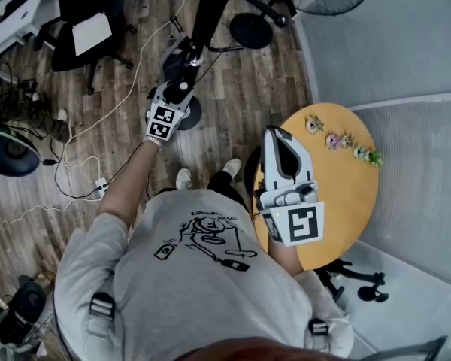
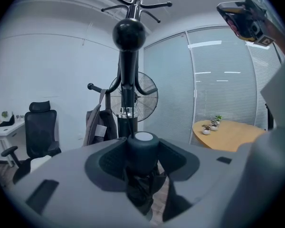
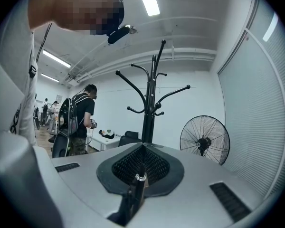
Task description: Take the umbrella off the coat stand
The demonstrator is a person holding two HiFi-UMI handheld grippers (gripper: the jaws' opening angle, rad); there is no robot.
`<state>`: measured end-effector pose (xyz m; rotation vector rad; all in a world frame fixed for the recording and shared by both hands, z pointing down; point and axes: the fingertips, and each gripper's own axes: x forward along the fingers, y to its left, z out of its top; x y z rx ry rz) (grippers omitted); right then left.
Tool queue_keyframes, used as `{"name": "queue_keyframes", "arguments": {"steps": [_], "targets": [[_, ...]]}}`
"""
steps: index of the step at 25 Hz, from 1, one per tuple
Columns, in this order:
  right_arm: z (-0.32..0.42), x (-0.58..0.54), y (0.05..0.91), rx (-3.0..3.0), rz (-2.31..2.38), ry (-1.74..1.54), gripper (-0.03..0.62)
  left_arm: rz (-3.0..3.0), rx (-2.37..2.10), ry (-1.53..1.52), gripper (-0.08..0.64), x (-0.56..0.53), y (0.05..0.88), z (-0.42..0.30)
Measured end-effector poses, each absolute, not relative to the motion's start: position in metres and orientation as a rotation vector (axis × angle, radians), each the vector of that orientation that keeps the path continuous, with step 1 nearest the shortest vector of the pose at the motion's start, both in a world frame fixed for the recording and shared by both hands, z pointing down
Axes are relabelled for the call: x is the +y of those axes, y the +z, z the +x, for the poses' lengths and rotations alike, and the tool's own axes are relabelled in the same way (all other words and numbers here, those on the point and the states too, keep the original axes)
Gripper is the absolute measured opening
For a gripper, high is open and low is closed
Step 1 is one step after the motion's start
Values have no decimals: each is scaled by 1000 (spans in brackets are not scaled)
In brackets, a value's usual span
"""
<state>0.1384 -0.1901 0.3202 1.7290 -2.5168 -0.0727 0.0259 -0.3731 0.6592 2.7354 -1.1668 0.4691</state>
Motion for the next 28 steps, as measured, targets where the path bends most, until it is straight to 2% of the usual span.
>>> {"name": "queue_keyframes", "arguments": {"steps": [28], "targets": [[126,-177,313,-2560,1717,-81,15,2730,-1171,379,202,-354,618,10]]}}
